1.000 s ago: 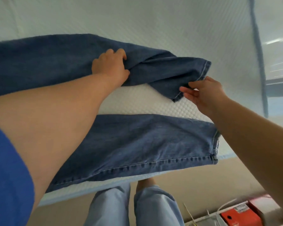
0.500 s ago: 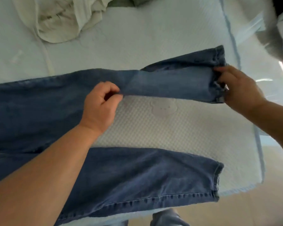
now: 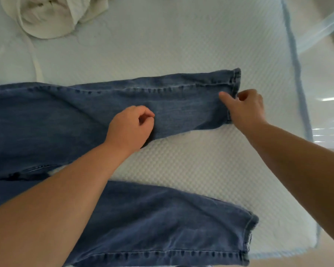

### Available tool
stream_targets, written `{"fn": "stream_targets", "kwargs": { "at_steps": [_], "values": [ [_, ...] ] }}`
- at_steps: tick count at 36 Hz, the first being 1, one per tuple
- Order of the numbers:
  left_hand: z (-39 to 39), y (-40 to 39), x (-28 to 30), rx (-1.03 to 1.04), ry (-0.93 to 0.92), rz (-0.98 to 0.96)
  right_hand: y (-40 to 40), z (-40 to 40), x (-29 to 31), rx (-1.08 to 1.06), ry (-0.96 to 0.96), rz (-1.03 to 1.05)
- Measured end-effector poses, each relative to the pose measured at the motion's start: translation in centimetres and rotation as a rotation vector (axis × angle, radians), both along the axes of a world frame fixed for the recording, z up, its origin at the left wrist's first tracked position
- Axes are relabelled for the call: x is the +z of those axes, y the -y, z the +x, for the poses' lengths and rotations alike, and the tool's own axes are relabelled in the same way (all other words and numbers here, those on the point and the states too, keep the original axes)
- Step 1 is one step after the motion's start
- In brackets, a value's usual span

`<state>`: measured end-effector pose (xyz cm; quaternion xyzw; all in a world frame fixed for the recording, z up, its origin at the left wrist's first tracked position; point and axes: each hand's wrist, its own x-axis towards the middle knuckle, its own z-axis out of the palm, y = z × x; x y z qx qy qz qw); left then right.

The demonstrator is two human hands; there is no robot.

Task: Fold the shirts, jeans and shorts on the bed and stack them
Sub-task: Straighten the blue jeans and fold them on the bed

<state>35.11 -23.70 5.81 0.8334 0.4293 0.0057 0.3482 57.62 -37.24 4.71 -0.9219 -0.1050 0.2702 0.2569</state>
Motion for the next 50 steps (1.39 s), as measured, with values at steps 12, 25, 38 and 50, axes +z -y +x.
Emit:
{"fn": "stream_targets", "kwargs": {
  "at_steps": [12,25,38,50],
  "values": [
    [13.8,-0.2,-0.2,-0.435,-0.005,0.019,4.6,-2.3,-1.1,-0.038,0.026,0.083],
    [22.8,-0.7,4.7,-0.943,-0.445,0.255,7.4,1.4,3.4,0.198,-0.279,0.523],
    [25.7,2.0,8.2,-0.887,-0.076,0.014,11.8,4.3,6.7,0.078,-0.323,0.082],
    [26.2,7.8,0.3,-0.554,-0.274,0.316,14.2,4.9,0.8,0.258,-0.126,-0.305]
  ]
}}
